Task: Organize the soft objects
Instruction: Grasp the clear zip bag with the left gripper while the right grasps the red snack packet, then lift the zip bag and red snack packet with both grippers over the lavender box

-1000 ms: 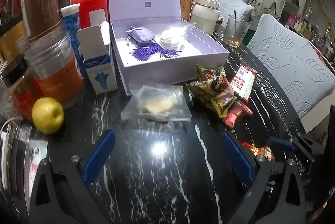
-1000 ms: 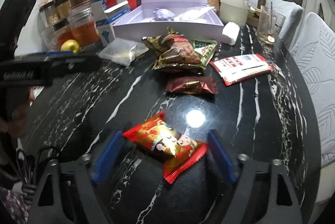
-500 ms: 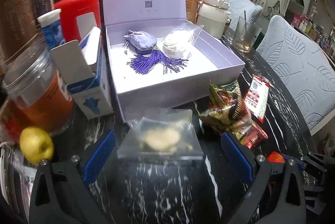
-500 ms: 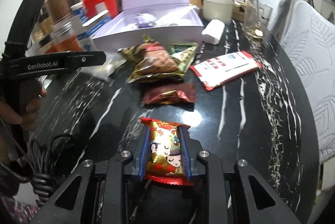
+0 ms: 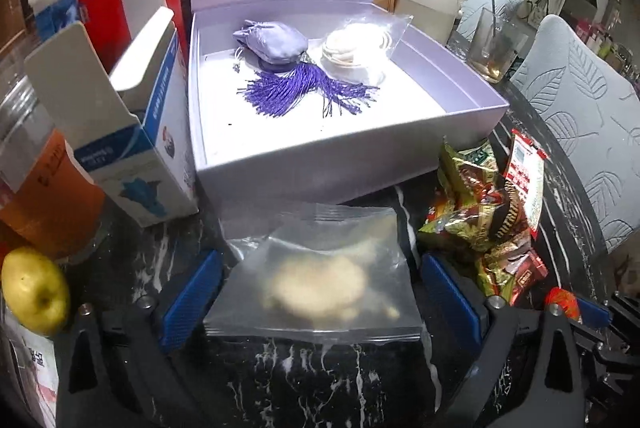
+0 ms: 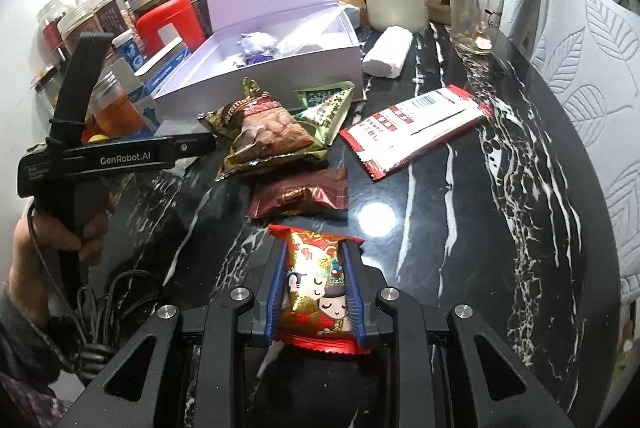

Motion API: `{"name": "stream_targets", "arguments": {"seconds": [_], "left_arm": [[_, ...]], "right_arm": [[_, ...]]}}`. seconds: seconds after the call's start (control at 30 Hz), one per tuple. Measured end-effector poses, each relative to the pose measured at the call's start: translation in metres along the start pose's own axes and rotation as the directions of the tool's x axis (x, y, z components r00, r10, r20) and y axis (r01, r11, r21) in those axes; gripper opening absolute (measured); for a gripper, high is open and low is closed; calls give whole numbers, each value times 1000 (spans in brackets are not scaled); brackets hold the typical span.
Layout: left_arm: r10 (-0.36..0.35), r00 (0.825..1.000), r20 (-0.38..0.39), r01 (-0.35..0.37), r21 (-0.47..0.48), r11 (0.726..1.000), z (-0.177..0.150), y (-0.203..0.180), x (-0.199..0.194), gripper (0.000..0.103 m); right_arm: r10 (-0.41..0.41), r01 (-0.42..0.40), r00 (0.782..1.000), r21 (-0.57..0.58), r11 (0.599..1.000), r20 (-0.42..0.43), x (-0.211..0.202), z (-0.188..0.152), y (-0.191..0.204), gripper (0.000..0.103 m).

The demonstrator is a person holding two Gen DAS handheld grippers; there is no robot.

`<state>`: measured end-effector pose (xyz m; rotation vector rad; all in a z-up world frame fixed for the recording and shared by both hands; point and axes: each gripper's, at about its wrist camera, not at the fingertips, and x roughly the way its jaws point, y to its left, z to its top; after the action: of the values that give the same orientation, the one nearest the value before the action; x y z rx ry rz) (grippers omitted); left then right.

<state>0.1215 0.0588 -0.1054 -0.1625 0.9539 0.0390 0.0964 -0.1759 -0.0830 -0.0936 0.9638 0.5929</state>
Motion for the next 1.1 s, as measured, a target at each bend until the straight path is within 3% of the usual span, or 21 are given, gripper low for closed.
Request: {"name": "stream_targets", "arguments": {"seconds": [0.1,0.17,1.1], "left_arm": [[25,1000,11,-25,6,1000,-1,-1,-2,73],[7,1000,14,-7,1,1000,-2,-1,-4,72],[-39,994,103,35,40,999,-66,-21,-101,71]], "right_arm": [[-8,8,1000,-2,1000,2,0,1,0,27],[-12,12,1000,-1,1000,4,-1,1,0,27],[2,-5,994,29,1000,111,-56,-40,25,27]]}}
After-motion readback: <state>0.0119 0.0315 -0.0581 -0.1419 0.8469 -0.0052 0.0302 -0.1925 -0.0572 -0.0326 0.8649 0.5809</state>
